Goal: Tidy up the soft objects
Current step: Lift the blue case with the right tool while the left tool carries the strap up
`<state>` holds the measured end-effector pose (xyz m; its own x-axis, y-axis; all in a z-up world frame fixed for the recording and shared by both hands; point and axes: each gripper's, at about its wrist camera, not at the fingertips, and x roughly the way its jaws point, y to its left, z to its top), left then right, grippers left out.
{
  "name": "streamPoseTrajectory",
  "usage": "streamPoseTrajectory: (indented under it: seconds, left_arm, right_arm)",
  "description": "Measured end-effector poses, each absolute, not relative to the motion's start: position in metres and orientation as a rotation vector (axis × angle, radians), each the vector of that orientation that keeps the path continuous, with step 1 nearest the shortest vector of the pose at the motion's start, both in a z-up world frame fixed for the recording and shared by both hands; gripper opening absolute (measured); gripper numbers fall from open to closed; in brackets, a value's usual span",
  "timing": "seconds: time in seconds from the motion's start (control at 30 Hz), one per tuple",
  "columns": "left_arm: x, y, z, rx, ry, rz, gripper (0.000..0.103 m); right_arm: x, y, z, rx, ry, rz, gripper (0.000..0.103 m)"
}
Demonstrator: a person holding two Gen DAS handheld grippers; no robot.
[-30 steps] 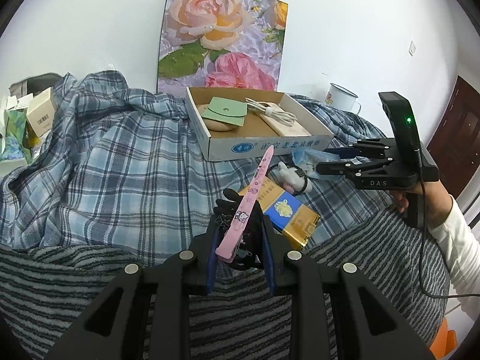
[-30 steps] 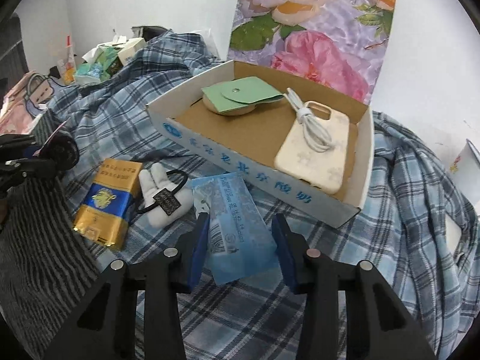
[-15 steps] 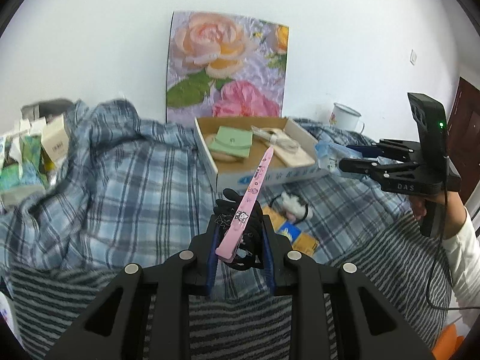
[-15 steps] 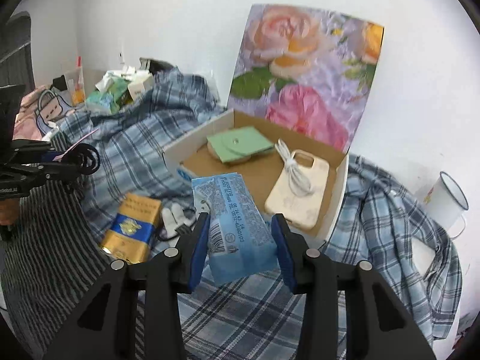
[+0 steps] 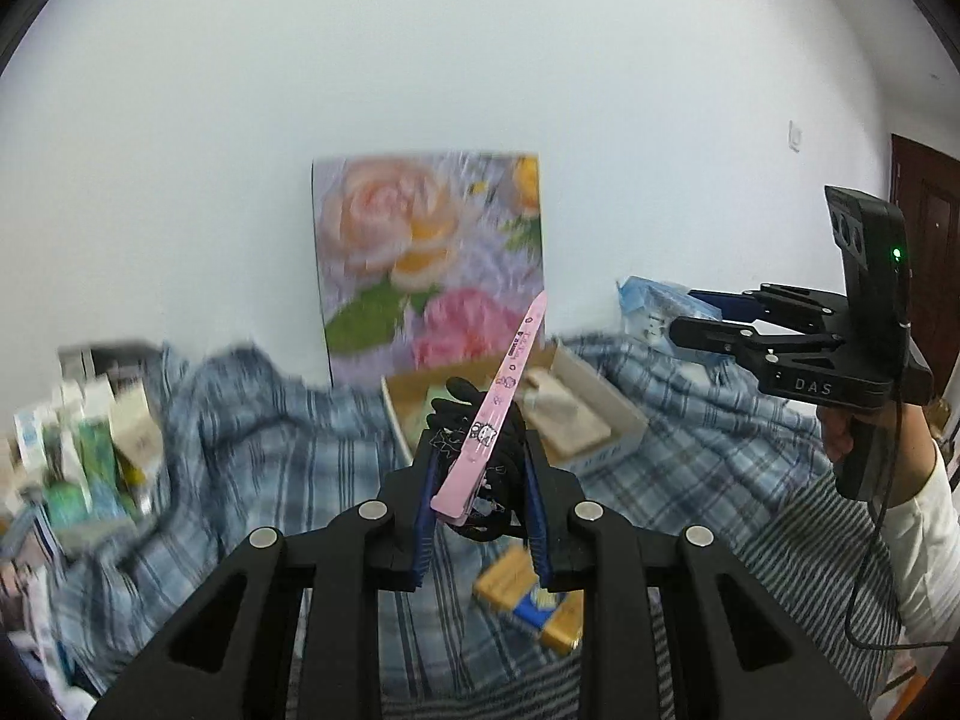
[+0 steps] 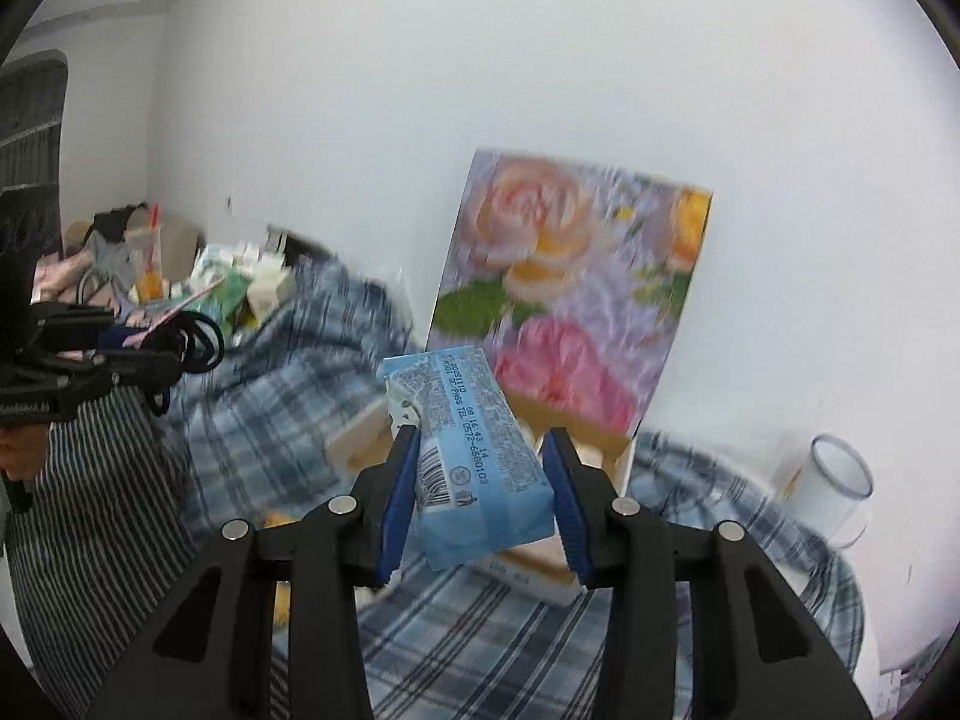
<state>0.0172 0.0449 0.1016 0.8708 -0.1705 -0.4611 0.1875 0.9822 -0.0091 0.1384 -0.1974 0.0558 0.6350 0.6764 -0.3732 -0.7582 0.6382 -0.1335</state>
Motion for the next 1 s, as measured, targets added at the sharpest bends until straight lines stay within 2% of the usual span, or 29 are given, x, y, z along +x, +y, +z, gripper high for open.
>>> streamPoseTrajectory:
  seconds: [0.37, 1.0]
  left_arm:
    - [0.027, 0.029, 0.154, 0.05, 0.362, -0.173, 0.027]
    - [0.059, -0.007, 0.211, 0.085, 0.25, -0.228, 0.027]
  right_arm:
    - [0.127, -0.203, 0.121, -0.249, 0.161, 0.836, 0.041]
    - [0.126, -0.219, 0.181, -0.186, 0.03, 0.801, 0.041]
